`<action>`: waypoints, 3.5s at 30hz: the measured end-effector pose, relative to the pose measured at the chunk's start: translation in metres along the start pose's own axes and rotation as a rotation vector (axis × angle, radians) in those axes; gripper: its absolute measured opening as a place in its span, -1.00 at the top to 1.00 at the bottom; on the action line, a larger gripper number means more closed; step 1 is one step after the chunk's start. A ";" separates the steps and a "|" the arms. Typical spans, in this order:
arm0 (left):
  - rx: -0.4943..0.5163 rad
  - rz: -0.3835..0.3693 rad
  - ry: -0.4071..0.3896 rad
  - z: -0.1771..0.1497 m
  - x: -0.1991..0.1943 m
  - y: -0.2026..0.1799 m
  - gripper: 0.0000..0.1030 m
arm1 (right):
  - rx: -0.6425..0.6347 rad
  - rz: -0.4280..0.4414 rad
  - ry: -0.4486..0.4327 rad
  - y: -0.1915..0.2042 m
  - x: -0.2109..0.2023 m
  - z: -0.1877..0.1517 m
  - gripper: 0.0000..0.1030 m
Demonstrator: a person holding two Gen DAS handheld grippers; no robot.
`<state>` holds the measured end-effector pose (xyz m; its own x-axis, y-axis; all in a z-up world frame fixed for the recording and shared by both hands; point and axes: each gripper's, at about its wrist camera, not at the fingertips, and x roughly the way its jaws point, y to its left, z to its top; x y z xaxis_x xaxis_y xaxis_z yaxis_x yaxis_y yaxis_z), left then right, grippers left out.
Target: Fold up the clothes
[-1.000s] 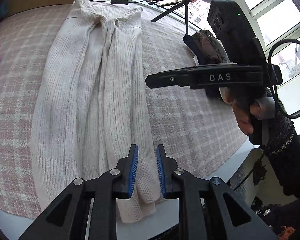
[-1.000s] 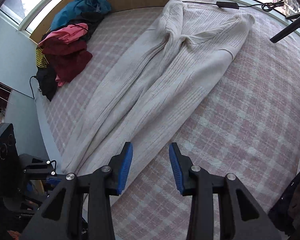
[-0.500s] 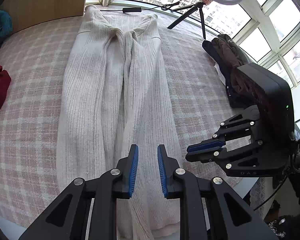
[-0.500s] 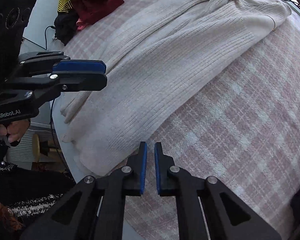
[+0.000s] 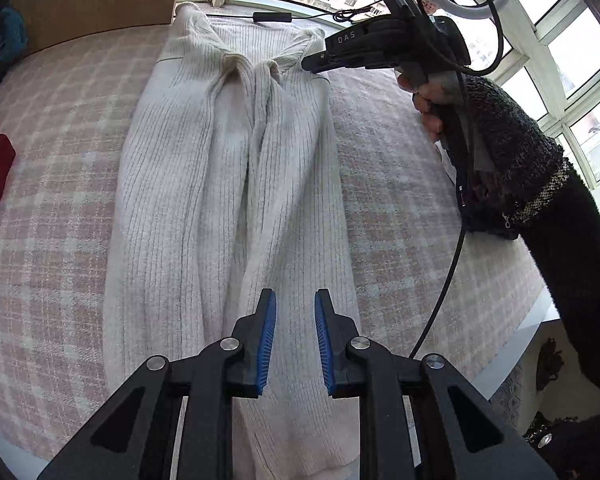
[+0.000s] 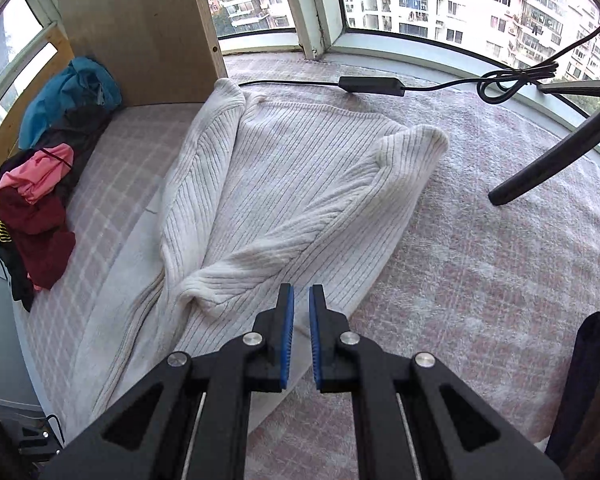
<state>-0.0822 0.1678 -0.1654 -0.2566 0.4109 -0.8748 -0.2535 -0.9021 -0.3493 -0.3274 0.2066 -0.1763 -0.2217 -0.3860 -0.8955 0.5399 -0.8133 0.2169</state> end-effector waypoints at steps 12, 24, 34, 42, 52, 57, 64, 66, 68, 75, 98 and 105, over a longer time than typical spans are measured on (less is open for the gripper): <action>0.006 0.011 0.068 -0.001 0.027 0.003 0.61 | -0.089 -0.077 0.071 0.004 0.022 0.042 0.84; -0.040 -0.022 -0.044 0.006 -0.060 0.018 0.61 | 0.079 0.120 -0.150 -0.033 -0.063 0.017 0.77; 0.020 0.112 -0.176 0.124 -0.124 0.088 0.43 | -0.046 0.071 -0.186 0.014 -0.071 0.048 0.75; -0.039 0.125 -0.132 0.252 0.009 0.105 0.39 | -0.007 0.082 -0.141 0.027 -0.010 0.080 0.81; 0.002 0.221 -0.092 0.311 0.102 0.123 0.75 | -0.055 0.103 -0.090 0.015 0.064 0.123 0.81; 0.000 0.149 -0.140 0.304 0.095 0.135 0.83 | -0.044 0.130 -0.089 0.006 0.073 0.124 0.81; -0.052 0.048 -0.228 0.301 0.051 0.145 0.84 | -0.071 0.173 -0.087 0.010 0.082 0.132 0.81; -0.053 0.037 -0.239 0.301 0.046 0.145 0.84 | -0.118 0.129 -0.107 0.016 0.087 0.133 0.92; -0.044 0.036 -0.240 0.302 0.045 0.144 0.84 | -0.121 0.054 -0.119 0.017 0.085 0.137 0.99; -0.022 0.039 -0.217 0.306 0.056 0.138 0.84 | -0.150 0.199 -0.124 0.030 0.091 0.134 0.95; 0.020 0.075 -0.156 0.276 0.049 0.135 0.32 | -0.069 0.208 -0.151 0.015 0.041 0.120 0.73; -0.051 0.082 -0.079 0.261 0.079 0.155 0.36 | -0.110 0.218 -0.046 0.035 0.084 0.138 0.78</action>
<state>-0.3854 0.0946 -0.2010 -0.3475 0.3430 -0.8727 -0.1818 -0.9377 -0.2961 -0.4392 0.0861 -0.1902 -0.1254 -0.5688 -0.8129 0.6636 -0.6571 0.3575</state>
